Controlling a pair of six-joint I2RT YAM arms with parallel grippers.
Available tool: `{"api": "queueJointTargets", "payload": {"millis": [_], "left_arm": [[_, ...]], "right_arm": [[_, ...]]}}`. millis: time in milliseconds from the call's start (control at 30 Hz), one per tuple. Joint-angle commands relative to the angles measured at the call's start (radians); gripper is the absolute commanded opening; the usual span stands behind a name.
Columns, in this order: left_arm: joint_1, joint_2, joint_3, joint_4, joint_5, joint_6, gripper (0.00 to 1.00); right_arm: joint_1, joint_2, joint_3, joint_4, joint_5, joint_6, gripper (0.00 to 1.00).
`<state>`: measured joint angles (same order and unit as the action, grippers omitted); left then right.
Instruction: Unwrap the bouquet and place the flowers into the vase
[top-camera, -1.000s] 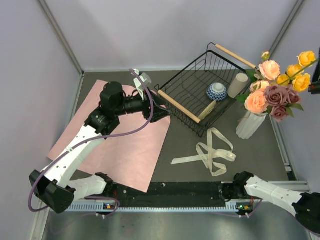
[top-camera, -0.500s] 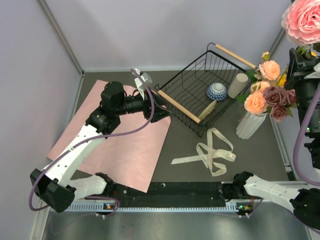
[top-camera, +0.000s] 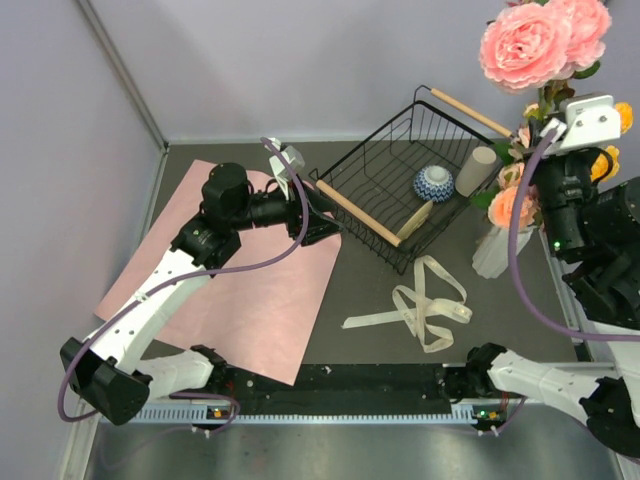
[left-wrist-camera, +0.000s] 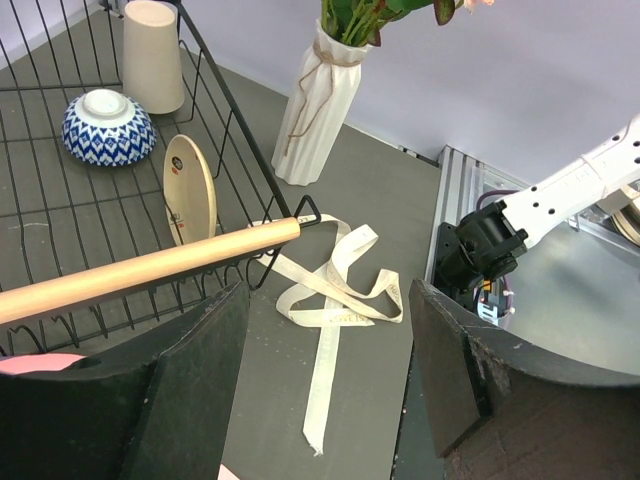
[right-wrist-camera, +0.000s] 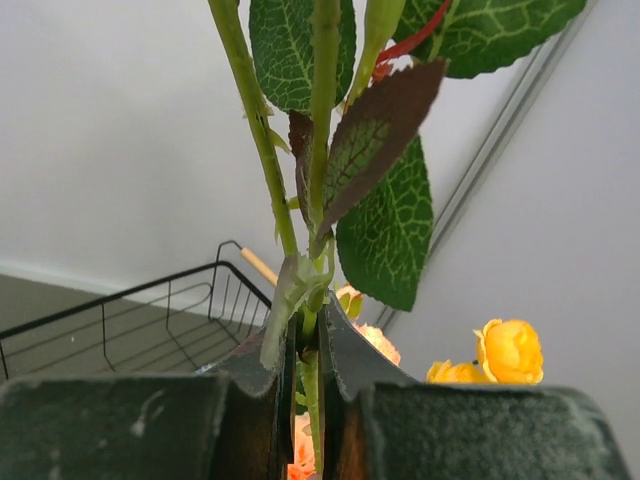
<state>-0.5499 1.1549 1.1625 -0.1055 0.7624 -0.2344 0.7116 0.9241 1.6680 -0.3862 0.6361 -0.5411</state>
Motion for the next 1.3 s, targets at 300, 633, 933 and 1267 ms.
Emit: {"api": "queueJointTargets", "payload": {"millis": [300, 633, 933, 1267], "left_arm": [[-0.002, 0.005, -0.001, 0.061, 0.015, -0.008, 0.71], [-0.002, 0.016, -0.007, 0.072, 0.025, -0.019, 0.71], [-0.002, 0.012, -0.007, 0.075, 0.026, -0.022, 0.71], [-0.002, 0.009, -0.009, 0.078, 0.031, -0.026, 0.71]], "right_arm": [[0.006, -0.165, -0.254, 0.139, 0.076, 0.026, 0.0], [0.008, -0.208, -0.401, 0.259, 0.134, -0.013, 0.0], [0.005, -0.2, -0.507, 0.342, 0.208, -0.048, 0.0], [-0.017, -0.28, -0.622, 0.403, 0.238, -0.013, 0.0]]}}
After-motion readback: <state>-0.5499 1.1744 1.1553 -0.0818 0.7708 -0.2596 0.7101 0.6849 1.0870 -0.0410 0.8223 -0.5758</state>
